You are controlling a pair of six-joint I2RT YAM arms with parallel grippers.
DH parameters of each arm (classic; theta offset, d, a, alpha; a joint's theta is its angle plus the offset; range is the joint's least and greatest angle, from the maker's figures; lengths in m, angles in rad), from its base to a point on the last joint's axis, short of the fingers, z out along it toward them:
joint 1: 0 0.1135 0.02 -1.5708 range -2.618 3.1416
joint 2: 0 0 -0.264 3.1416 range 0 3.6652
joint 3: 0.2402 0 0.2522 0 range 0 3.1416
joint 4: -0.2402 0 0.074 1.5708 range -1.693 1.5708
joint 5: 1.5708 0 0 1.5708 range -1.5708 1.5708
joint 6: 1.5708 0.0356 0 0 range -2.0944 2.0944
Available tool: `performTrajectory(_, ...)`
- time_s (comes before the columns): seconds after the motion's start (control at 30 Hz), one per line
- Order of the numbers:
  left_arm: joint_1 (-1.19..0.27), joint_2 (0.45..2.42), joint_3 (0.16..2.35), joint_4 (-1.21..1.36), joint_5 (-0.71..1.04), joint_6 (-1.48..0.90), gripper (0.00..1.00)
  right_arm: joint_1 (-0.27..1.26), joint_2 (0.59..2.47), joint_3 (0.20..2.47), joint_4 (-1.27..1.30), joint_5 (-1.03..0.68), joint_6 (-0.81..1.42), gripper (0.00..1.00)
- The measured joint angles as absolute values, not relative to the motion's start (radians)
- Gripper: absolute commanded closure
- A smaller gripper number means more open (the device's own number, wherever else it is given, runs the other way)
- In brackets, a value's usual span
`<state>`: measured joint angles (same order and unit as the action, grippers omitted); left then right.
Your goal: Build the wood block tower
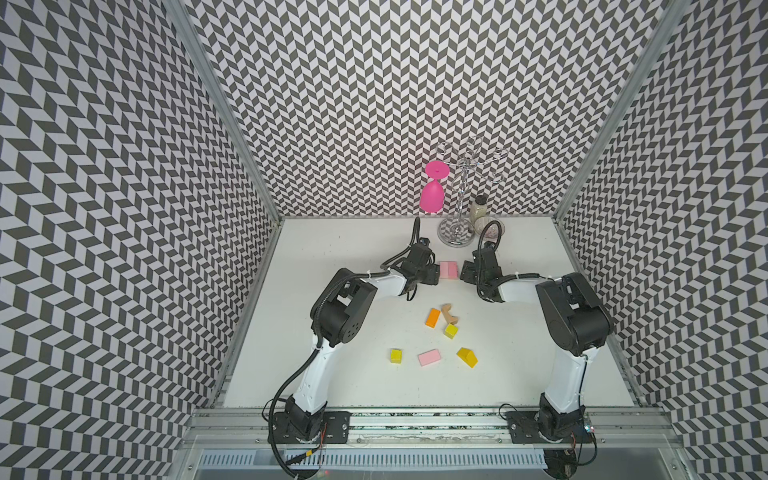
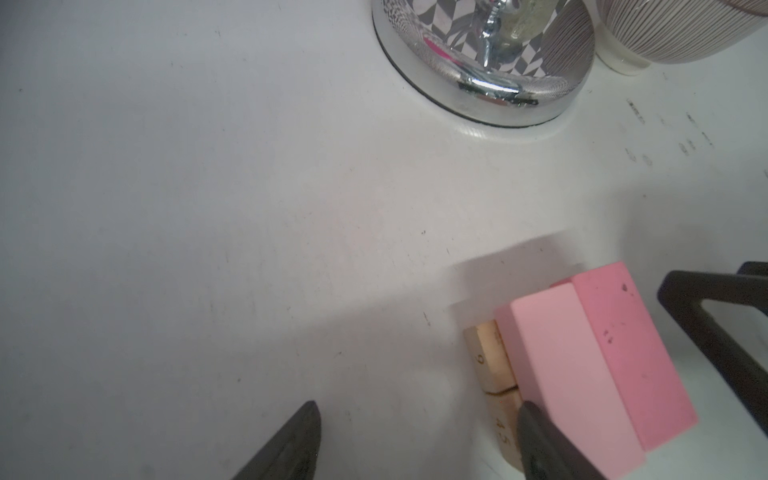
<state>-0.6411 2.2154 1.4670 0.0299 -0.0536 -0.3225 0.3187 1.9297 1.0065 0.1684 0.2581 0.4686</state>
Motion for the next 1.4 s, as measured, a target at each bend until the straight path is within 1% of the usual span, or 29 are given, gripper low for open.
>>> performTrajectory(1.07, -0.641, 2.215, 1.466, 0.033, -0.04, -0.311, 0.24, 0.317, 1.928, 1.006, 0.172, 0.239, 0.472, 0.22)
performTrajectory(1.13, -0.64, 2.212, 1.46, 0.037, -0.04, -0.311, 0.24, 0.317, 1.928, 1.005, 0.173, 0.239, 0.472, 0.21)
performTrajectory(1.2, -0.64, 2.192, 1.43, 0.044, -0.041, -0.311, 0.24, 0.317, 1.919, 0.995, 0.18, 0.24, 0.474, 0.16)
performTrajectory(1.23, -0.64, 2.181, 1.413, 0.046, -0.044, -0.311, 0.24, 0.317, 1.911, 0.984, 0.186, 0.24, 0.474, 0.01)
performTrajectory(1.4, -0.639, 2.08, 1.298, 0.08, -0.065, -0.311, 0.24, 0.317, 1.798, 0.884, 0.197, 0.259, 0.481, 0.0)
